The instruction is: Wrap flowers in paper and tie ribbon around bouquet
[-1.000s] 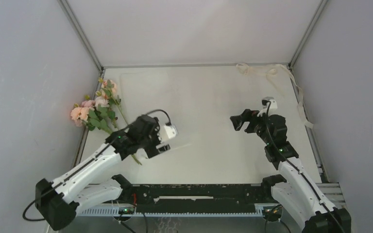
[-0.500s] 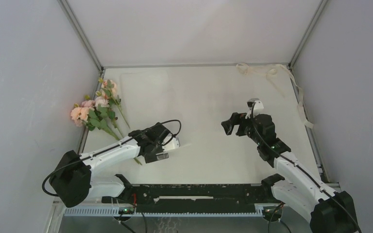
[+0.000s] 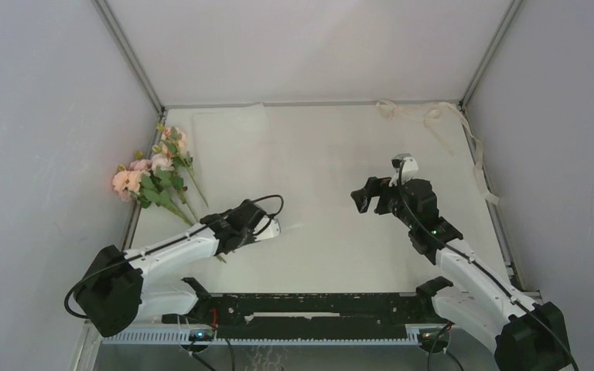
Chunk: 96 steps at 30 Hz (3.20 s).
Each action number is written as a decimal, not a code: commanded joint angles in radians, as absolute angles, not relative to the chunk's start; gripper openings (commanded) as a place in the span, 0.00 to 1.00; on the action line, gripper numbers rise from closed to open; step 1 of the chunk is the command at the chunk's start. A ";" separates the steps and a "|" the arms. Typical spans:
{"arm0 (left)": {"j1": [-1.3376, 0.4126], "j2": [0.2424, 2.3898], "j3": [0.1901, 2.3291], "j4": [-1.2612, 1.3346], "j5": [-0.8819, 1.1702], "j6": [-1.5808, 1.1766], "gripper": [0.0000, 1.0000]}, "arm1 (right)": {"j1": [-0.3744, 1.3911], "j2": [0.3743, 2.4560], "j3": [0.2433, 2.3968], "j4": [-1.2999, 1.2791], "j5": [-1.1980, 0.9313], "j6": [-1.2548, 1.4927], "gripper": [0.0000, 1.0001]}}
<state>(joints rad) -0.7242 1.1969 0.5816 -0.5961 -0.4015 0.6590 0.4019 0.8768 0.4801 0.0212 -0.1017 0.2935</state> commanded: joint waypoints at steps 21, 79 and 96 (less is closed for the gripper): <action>-0.401 0.941 0.894 -0.516 -0.228 0.334 0.00 | 0.560 1.761 1.014 0.196 -0.558 0.789 1.00; -0.069 0.993 0.984 -0.471 0.064 0.053 0.00 | 1.115 2.203 1.438 0.351 0.338 -0.337 0.52; -0.227 1.157 1.181 -0.459 0.344 0.047 0.00 | 1.060 1.597 1.033 -0.162 0.916 -0.044 0.00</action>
<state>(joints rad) -0.1181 1.1221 1.0393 -0.4942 0.2413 0.0376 1.0359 1.8011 1.0962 0.1364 0.6884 -0.2375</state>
